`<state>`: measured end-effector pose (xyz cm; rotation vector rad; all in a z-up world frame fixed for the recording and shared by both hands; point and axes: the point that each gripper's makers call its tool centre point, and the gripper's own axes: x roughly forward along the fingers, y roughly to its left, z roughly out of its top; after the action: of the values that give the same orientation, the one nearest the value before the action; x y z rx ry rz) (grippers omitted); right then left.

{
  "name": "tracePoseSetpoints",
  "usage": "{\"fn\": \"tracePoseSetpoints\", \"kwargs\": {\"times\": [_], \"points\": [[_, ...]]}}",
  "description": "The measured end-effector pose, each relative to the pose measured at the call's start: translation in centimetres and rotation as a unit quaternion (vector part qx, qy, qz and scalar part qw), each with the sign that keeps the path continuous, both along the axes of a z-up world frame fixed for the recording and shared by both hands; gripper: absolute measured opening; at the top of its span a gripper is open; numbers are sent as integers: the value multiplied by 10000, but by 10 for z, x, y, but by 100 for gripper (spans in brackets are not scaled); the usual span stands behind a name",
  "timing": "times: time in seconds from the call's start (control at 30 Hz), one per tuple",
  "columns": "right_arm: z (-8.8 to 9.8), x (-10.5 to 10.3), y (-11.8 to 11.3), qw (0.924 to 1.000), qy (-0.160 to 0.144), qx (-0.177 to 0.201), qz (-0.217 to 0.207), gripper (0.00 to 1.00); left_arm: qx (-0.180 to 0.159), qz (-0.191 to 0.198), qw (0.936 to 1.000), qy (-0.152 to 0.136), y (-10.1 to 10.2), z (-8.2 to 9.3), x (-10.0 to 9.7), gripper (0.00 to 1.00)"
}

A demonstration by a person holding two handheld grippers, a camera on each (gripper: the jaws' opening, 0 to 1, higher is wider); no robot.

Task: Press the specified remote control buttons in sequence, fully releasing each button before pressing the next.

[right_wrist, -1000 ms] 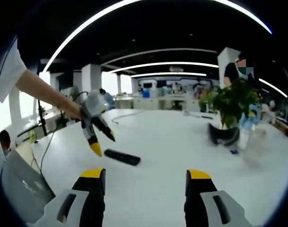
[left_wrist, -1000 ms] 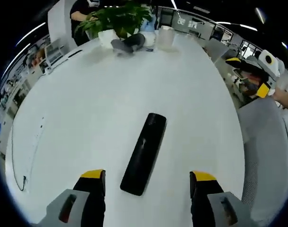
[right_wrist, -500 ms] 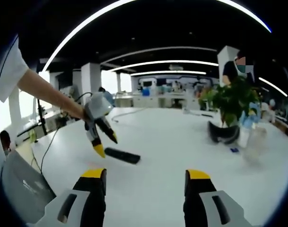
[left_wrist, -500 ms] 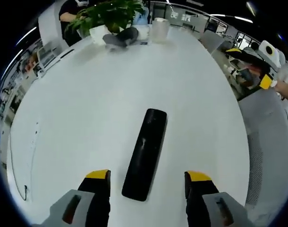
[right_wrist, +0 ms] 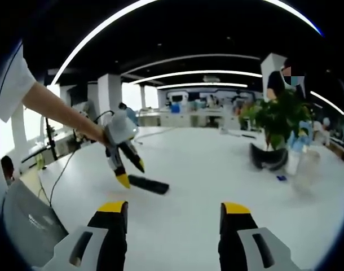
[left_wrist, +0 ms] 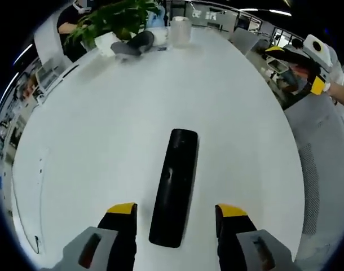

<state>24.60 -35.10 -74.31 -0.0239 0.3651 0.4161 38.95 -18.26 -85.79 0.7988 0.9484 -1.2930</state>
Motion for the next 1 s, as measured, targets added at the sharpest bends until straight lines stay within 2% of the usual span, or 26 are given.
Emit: {"fn": "tracePoseSetpoints", "kwargs": {"times": [0.33, 0.67, 1.0], "points": [[0, 0, 1, 10000, 8, 22, 27, 64, 115, -204, 9997, 52, -4, -7, -6, 56], [-1, 1, 2, 10000, 16, 18, 51, 64, 147, -205, 9997, 68, -7, -10, -1, 54], [-2, 2, 3, 10000, 28, 1, 93, 64, 185, -251, 9995, -43, -8, -10, 5, 49]]}}
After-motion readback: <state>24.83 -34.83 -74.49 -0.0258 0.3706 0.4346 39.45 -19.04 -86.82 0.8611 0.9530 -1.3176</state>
